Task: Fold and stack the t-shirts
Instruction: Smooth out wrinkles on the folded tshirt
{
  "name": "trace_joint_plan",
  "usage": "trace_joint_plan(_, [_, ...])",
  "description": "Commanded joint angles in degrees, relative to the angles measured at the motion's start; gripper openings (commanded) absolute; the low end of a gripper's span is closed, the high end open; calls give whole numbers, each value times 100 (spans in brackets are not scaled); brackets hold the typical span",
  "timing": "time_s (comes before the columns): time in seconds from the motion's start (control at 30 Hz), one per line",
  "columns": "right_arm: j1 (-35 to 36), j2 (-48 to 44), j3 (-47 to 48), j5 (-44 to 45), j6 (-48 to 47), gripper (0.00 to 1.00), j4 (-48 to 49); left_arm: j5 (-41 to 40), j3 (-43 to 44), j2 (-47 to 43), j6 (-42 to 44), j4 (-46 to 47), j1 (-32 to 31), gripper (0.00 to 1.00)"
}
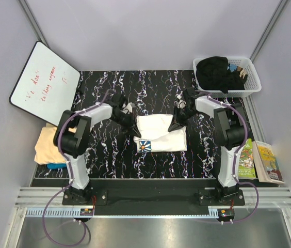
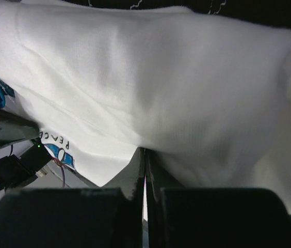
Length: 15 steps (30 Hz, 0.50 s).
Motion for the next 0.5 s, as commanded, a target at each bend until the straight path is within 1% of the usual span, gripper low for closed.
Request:
trace_joint_plan(0.0, [-89,-722,243,424,-241,0,54,-1320,366,-1221,549,-913,271,0])
trace_joint_plan(0.07, [-89,-1002,348,450,-294,0,-34,-1621,436,-1529,733,-1248,586,0])
trace_joint_plan(0.1, [-89,-1082,393,477,-337,0,-139,-2057,471,-1600,942,-1658,692,0])
trace_joint_plan(0.13, [-89,-1127,463,547,-347,0,-201,-2357,646,-1688,1058,-1915,841,3])
trace_joint_plan(0.17, [-89,-1214,489,565,-355,0,-254,-2717,743,-1723,1163,-2170,895,10])
trace_joint_plan(0.2, [-89,-1250,490,574,-355,0,-315,-3460,866,-1724,1364,-2694,939,18])
trace_joint_plan(0.23, [-89,-1285,481,600,-347,0,-333,-3851,1067,-1732,1453,-2908,957,27])
trace_joint_plan(0.27, [-89,-1337,472,609,-338,0,-351,-4211,1148,-1732,1524,-3102,957,55])
trace_joint_plan(0.3, [-98,-1364,463,600,-338,0,-368,-4885,1244,-1698,1559,-3434,966,65])
trace_joint_plan(0.37, [-89,-1417,428,591,-338,0,-377,-5399,1271,-1662,1560,-3691,1010,89])
trace_joint_plan(0.4, [-89,-1426,420,591,-347,0,-403,-5758,1184,-1636,1516,-3823,1027,99])
trace_joint_plan(0.47, [-89,-1435,419,600,-373,0,-421,-5902,1044,-1618,1481,-3886,1141,99])
